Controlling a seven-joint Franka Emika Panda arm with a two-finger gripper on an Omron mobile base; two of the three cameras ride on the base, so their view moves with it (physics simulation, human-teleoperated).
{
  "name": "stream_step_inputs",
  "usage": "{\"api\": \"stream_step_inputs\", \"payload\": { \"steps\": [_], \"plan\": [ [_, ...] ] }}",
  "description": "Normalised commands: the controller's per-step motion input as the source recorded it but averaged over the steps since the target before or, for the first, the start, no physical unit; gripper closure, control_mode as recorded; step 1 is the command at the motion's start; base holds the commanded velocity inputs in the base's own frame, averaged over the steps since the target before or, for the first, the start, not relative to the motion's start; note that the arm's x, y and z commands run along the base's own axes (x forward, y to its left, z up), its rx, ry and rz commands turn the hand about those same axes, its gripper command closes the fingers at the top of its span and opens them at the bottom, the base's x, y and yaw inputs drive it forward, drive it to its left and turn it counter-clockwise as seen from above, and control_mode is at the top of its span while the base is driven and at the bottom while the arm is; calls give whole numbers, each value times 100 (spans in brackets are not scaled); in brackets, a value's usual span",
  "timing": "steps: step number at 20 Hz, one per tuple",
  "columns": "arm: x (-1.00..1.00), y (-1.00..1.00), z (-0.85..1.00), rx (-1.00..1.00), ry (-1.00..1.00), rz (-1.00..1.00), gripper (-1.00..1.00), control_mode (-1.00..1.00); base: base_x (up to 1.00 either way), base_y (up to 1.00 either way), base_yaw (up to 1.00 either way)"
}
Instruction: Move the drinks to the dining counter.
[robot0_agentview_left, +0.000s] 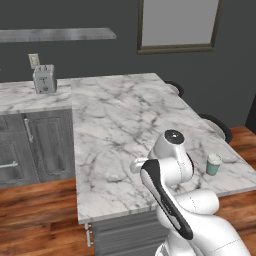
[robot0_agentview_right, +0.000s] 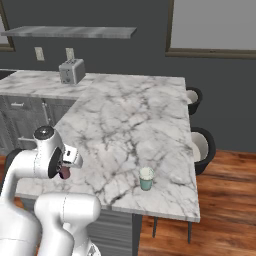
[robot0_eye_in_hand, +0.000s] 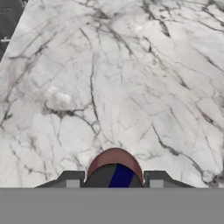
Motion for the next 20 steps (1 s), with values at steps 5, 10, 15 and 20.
{"api": "stream_step_inputs", "payload": {
  "steps": [5,10,15,20],
  "plan": [
    [2,0,-19,0,0,0,100,-100,0,0,0],
    [4,0,-19,0,0,0,100,-100,0,0,0],
    [1,0,-19,0,0,0,100,-100,0,0,0],
    [0,0,-22,0,0,0,100,-100,0,0,0]
  ]
}}
